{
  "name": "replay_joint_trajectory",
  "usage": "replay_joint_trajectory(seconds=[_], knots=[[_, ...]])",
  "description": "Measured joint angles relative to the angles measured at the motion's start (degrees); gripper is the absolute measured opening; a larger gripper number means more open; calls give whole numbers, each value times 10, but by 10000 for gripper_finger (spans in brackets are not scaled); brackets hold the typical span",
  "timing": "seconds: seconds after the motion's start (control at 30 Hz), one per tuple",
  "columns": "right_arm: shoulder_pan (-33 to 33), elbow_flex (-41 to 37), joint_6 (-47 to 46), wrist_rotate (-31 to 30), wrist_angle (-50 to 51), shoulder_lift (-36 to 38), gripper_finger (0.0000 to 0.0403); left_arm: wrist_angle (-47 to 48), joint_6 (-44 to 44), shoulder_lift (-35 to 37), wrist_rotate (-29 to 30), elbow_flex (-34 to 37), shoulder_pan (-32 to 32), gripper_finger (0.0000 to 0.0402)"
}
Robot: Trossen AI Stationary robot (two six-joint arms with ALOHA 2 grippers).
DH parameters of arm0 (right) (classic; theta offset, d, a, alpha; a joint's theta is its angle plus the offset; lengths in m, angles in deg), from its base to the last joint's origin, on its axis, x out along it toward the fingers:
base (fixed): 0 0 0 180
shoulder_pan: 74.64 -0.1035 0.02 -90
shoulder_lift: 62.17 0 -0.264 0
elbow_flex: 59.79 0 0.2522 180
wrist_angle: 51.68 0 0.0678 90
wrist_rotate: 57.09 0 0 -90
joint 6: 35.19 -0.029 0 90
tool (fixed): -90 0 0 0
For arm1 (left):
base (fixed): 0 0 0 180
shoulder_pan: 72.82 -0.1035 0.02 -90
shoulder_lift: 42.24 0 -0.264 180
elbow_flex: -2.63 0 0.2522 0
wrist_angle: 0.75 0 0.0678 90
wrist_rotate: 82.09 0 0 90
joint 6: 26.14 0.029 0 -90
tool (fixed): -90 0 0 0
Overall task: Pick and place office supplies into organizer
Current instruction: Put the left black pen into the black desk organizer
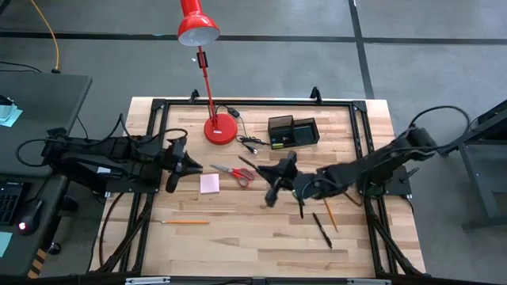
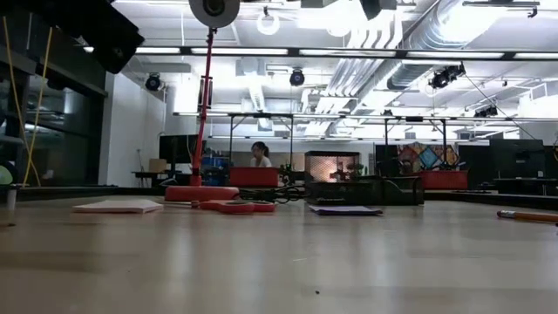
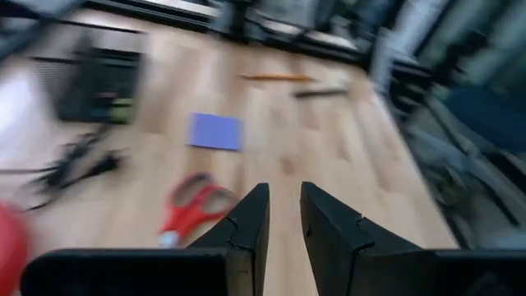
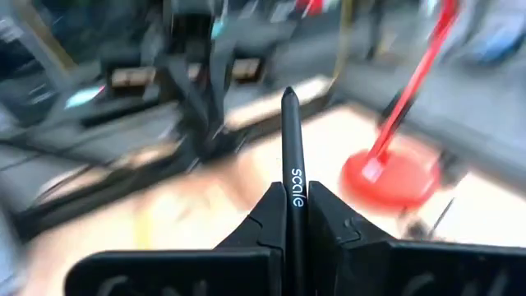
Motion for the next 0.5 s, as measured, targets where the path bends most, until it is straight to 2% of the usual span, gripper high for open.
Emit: replay_joint_trajectory(seconds=[0.1, 0.23, 0.4, 0.5], knots=[[10, 0, -64, 130, 93, 36, 6, 0, 12, -15, -67, 0, 0, 63], [11, 0, -100, 251, 154, 58, 5, 0, 2, -56, -142, 0, 0, 72], [10, 0, -127, 323, 174, 62, 6, -19, -59, -123, -163, 0, 0, 123], [11, 0, -137, 350, 183, 62, 5, -67, -59, -161, -213, 0, 0, 153]])
